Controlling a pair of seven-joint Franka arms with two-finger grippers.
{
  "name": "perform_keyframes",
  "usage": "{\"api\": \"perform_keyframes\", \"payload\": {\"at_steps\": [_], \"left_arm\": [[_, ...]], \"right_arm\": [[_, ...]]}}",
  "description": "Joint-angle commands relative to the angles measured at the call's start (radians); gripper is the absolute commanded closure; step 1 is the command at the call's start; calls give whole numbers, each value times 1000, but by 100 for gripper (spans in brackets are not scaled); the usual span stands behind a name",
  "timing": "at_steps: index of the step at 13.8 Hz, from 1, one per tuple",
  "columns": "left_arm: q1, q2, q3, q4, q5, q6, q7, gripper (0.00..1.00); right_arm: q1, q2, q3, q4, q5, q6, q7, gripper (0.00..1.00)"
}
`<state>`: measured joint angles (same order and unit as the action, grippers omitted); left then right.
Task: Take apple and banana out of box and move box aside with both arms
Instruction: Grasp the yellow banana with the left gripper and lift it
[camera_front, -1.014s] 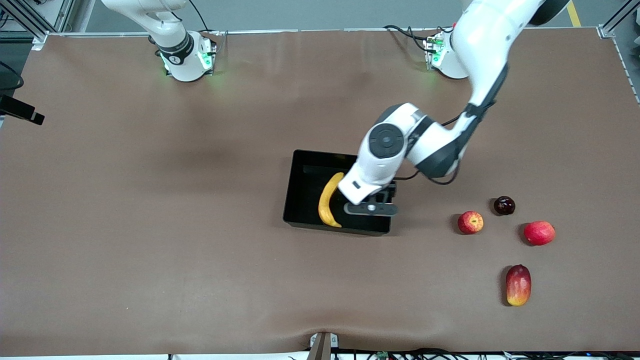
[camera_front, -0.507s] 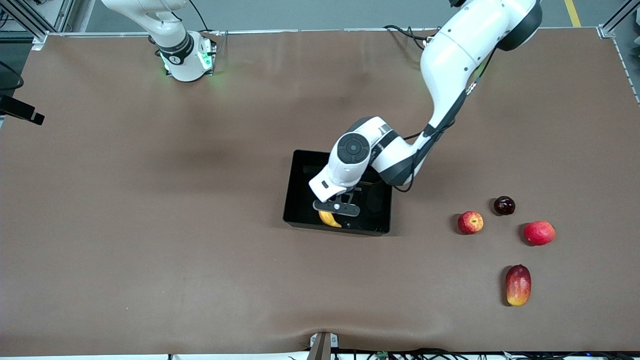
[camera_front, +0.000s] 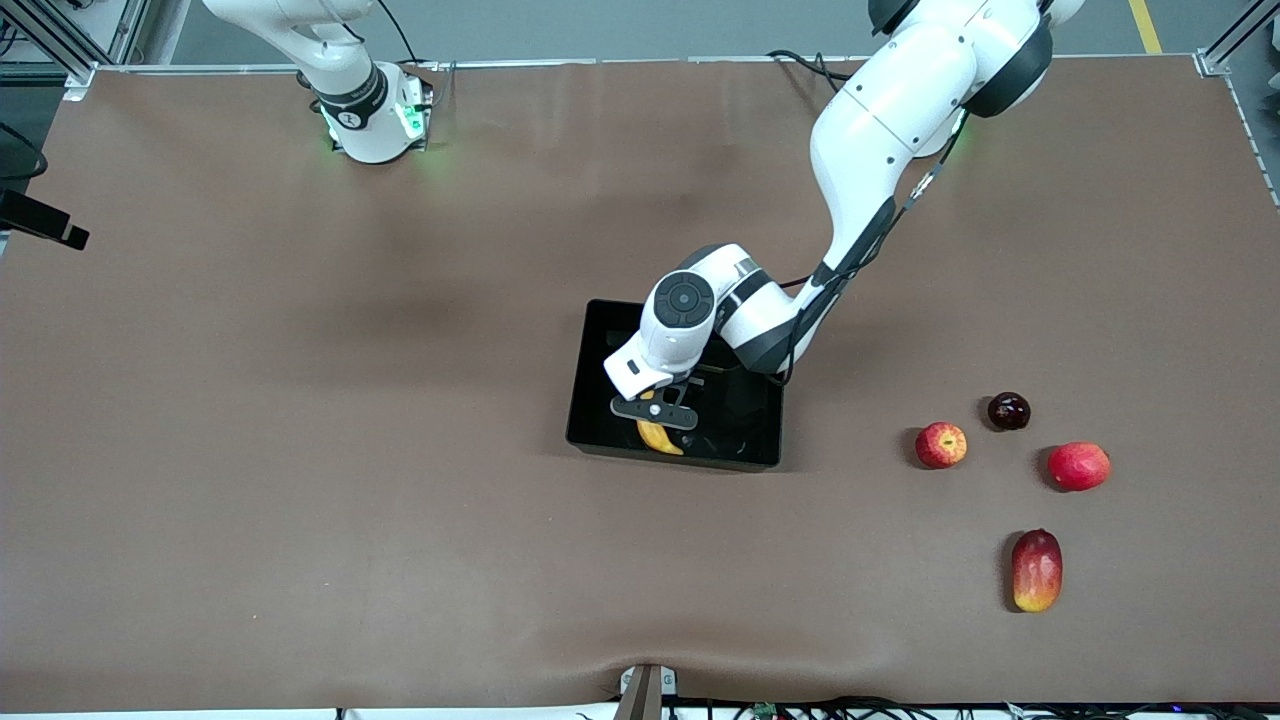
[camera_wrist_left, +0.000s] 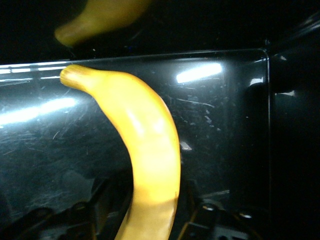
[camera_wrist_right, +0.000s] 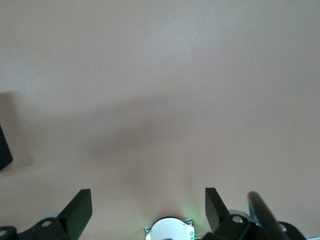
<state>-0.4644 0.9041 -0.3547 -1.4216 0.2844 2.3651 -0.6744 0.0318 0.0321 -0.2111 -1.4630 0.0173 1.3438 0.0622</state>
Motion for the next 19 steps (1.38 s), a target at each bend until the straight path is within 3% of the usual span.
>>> {"api": "perform_keyframes", "payload": {"at_steps": [1,6,12,14,17,19], "left_arm": [[-11,9,10,26,24,6,-2,100],[-10,-28,11,29,61,-1,2,100],[69,-74,6,33,81,-29,4,100],[110,-109,-4,33,70,-108,6,100],[186,-178,-29,33,38,-170,19,100],[217,-220,-29,32,10,-202,71,100]], "right_arm": [[-21,3,12,6,18,-5,-5,0],[-7,44,13,6,15,-5,-9,0],[57,111,18,-10,23,-14,4,0],[88,109,18,-14,44,-14,11,0],[132,109,18,-48,180,-5,103,0],[248,127,16,-50,196,46,267,0]]}}
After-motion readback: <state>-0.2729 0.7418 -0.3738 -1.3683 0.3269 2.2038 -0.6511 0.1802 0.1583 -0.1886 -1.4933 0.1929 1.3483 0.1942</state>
